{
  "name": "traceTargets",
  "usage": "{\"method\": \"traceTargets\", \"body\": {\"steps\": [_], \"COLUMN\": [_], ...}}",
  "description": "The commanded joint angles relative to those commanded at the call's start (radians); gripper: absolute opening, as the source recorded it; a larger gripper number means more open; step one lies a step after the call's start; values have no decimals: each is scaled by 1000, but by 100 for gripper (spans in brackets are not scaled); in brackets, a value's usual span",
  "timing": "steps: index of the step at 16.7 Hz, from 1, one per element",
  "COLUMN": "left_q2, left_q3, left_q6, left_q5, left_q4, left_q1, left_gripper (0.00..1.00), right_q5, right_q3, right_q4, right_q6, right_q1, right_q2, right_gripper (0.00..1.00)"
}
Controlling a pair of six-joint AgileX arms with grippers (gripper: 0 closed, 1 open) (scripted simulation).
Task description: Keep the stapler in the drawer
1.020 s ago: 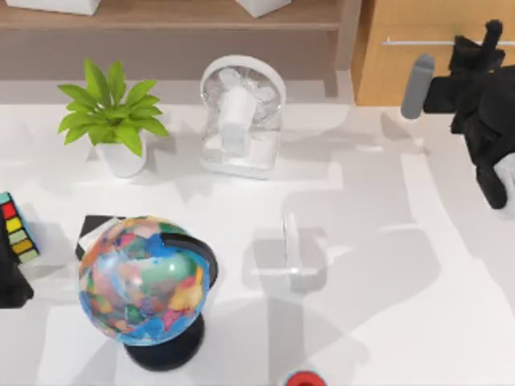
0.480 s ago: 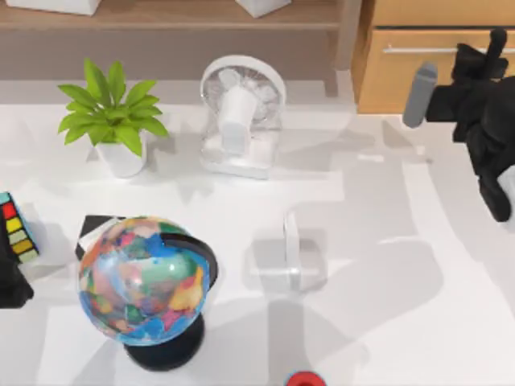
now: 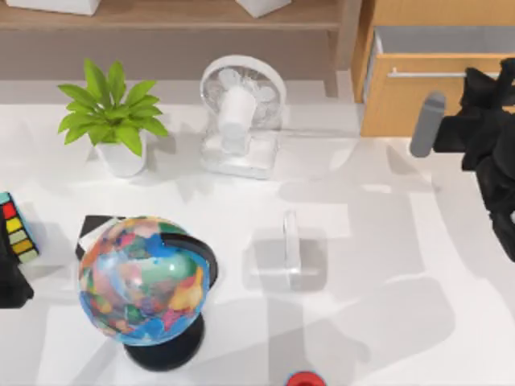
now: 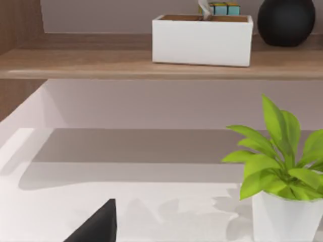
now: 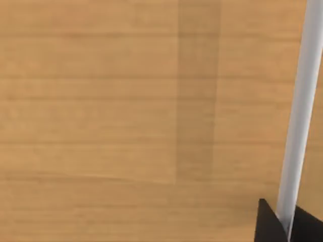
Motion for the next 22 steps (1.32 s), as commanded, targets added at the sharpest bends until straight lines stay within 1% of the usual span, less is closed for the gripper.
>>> {"method": "traceTargets", "body": {"steps": [4,11,18,22], "left_q2": [0,0,0,0], "left_q3": [0,0,0,0], "left_q6": [0,0,0,0], "left_q5": [0,0,0,0], "left_q4": [0,0,0,0], "left_q1": [0,0,0,0], "left_gripper": [100,100,100,100], "right_q5": [6,40,47,82], "right_q3": [-11,-246,-270,-392], "right_q4": [13,150,171,258], "right_q6": [-1,3,2,2], "right_q1": [1,41,50,87], "right_q2": [-9,-89,-101,-132], "right_gripper": [0,0,0,0]}}
